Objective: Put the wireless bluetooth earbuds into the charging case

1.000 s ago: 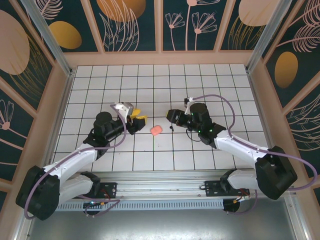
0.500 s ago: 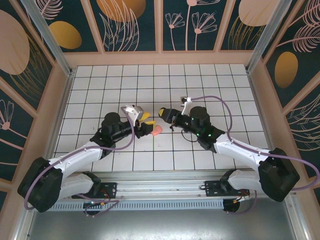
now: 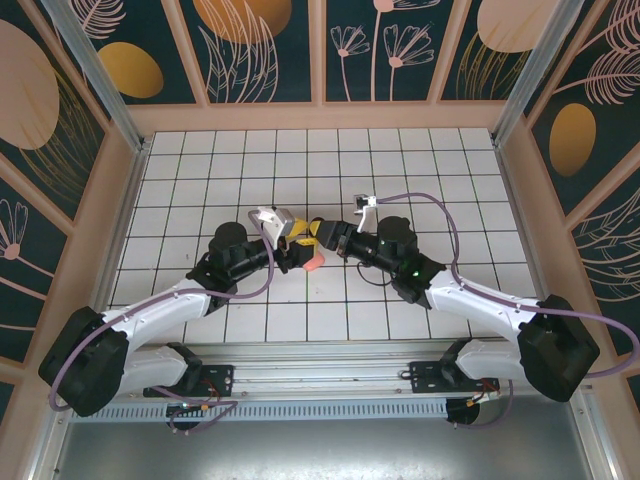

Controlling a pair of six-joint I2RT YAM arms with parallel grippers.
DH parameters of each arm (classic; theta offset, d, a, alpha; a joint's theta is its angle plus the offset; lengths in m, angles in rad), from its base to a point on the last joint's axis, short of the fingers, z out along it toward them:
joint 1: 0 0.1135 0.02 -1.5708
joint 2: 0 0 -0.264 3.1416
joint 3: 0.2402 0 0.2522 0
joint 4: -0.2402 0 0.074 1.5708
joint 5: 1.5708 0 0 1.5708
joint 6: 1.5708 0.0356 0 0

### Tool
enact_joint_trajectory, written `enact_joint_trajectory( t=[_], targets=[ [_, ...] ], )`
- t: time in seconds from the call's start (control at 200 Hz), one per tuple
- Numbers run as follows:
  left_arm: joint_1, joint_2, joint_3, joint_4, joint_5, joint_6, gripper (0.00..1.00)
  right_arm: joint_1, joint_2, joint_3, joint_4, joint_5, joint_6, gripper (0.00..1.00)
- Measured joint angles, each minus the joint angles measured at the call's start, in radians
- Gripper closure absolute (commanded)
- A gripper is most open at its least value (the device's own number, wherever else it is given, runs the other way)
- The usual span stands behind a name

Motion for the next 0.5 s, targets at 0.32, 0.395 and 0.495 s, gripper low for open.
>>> enact_joint_trajectory(
  t=[0.32,0.395,0.495],
  targets=[
    [-0.006,-0.003,0.0,0.004,0.005,-0.006,0.55,0.002,0.0,0.0,0.009,-0.008,0.001,0.51],
    [-0.007,-0.008,0.0,0.004,0.005,-0.007,0.55,0.003,0.0,0.0,0.01,-0.009,0.003,0.51],
    [-0.007,-0.017,0.0,0.004,0.005,-0.007,0.56,0.007,0.0,0.0,0.016,-0.014,0.004,0.51]
  ],
)
